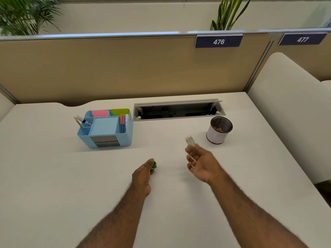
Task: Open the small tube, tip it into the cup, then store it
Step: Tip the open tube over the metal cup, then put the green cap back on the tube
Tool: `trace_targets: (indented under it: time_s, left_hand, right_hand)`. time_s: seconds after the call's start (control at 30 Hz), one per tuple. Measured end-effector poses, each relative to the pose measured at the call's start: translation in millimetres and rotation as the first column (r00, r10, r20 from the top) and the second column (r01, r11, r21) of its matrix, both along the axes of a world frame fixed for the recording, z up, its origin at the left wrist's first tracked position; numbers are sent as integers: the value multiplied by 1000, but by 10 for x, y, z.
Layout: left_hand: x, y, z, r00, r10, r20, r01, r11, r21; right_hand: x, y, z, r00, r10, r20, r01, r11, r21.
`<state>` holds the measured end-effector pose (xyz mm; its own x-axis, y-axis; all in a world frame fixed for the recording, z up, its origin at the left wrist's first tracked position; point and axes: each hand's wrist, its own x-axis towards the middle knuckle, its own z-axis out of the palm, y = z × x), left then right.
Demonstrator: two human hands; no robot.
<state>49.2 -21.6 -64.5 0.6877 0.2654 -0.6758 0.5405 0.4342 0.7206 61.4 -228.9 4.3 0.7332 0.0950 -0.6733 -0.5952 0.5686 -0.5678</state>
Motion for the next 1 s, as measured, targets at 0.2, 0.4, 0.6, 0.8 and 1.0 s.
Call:
trace_targets:
  time_s: [0.2,0.4,0.6,0.8,1.0]
  left_hand:
    - [-18,-10,34,1000,11,4,-11,1000,-5]
    - [-37,-8,12,1000,14,26,-14,1000,-13]
    - [-55,7,9,998,-14,55,14,1000,2]
    - [-90,-5,9,995,-59,77,59,998,6]
    - [-133,-14,-27,996,-74,53,69,995,77]
  right_hand:
    - [-420,452,-305,976,146,-160,-143,989,30]
    - [-556,688,-387,950,225,-215,-235,972,-22]
    - [-524,775,-367,955,221,-197,-237,970,-58]
    - [-528,822,-406,962,211,-171,-227,970,-83]
    - [-534,928,-394,983,151,-106,-172,960,-221]
